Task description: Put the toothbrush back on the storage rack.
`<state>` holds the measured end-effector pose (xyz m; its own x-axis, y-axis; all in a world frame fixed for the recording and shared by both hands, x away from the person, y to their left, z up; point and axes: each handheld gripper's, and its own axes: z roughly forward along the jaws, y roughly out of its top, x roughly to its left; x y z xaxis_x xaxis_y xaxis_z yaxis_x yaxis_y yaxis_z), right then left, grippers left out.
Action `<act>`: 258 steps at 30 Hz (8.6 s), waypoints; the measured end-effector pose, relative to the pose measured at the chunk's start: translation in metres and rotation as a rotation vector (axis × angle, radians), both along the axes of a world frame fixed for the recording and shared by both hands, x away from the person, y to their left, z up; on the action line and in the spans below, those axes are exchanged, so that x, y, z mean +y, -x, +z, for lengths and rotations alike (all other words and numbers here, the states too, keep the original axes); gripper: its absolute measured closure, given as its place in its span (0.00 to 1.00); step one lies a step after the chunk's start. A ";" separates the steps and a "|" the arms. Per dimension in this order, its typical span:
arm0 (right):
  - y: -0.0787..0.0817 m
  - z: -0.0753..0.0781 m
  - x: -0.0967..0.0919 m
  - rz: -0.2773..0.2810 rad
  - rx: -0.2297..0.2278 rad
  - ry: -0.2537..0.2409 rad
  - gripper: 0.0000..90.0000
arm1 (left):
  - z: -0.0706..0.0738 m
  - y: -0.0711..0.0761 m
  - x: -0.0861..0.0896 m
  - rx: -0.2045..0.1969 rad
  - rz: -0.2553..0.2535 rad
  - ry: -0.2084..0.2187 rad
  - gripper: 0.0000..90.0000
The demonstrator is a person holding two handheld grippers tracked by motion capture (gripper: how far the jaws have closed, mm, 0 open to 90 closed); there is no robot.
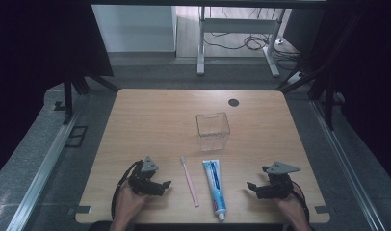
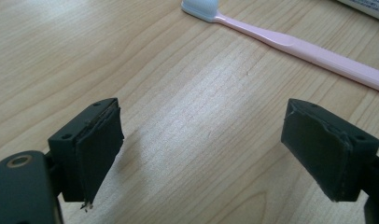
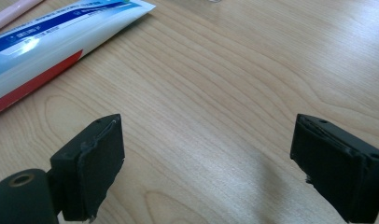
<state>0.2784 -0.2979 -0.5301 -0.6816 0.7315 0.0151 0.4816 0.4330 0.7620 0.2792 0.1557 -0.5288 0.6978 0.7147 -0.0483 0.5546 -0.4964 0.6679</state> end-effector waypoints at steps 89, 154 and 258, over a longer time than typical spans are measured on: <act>-0.002 -0.003 0.004 0.005 0.003 -0.005 0.15 | 0.012 0.009 -0.092 0.056 -0.203 0.013 1.00; -0.003 -0.004 0.003 0.000 0.016 0.003 0.15 | 0.015 -0.004 -0.035 0.092 -0.077 -0.090 0.97; -0.005 -0.008 0.002 -0.012 0.047 -0.026 0.00 | 0.102 -0.060 -0.051 0.192 -0.100 -0.118 0.88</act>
<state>0.2835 -0.2959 -0.5385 -0.6708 0.7386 0.0663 0.5223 0.4071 0.7493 0.3392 0.1048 -0.4271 0.7512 0.6512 -0.1076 0.6102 -0.6231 0.4893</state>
